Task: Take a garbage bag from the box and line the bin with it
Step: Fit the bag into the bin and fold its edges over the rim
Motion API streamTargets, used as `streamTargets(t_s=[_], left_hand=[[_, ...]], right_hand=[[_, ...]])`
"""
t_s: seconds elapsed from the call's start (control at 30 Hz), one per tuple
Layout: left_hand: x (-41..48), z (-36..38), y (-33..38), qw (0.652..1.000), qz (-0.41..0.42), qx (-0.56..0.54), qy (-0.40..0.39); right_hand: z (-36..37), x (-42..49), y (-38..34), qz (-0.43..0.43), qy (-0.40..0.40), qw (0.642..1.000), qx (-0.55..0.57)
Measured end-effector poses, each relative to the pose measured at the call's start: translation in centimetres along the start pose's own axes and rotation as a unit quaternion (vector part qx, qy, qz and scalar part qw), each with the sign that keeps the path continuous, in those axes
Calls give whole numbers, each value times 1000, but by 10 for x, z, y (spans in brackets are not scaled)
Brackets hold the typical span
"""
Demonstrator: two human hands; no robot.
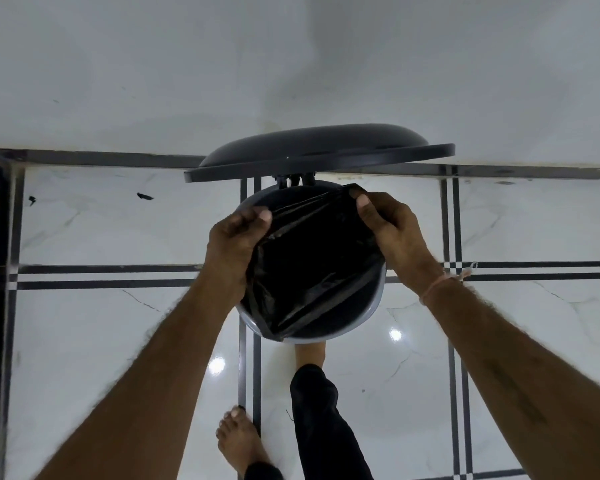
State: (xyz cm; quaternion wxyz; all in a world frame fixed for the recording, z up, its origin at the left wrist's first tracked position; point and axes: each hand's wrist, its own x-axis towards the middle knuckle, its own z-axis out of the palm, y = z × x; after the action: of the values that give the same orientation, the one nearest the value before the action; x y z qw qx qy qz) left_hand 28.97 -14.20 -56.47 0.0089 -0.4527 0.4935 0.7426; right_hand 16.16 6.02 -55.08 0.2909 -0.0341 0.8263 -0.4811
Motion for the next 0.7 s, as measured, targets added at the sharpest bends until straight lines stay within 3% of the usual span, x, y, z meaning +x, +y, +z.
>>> streamTargets(t_s=[0.17, 0.33, 0.7], left_hand=[[27, -11, 0, 987, 50, 38, 148], [61, -11, -1, 967, 81, 99, 221], [65, -29, -12, 984, -81, 65, 148]], right_hand=[[4, 18, 10, -24, 6, 1000, -18], [9, 44, 26, -34, 0, 998, -46], [-16, 51, 29, 126, -19, 992, 13]])
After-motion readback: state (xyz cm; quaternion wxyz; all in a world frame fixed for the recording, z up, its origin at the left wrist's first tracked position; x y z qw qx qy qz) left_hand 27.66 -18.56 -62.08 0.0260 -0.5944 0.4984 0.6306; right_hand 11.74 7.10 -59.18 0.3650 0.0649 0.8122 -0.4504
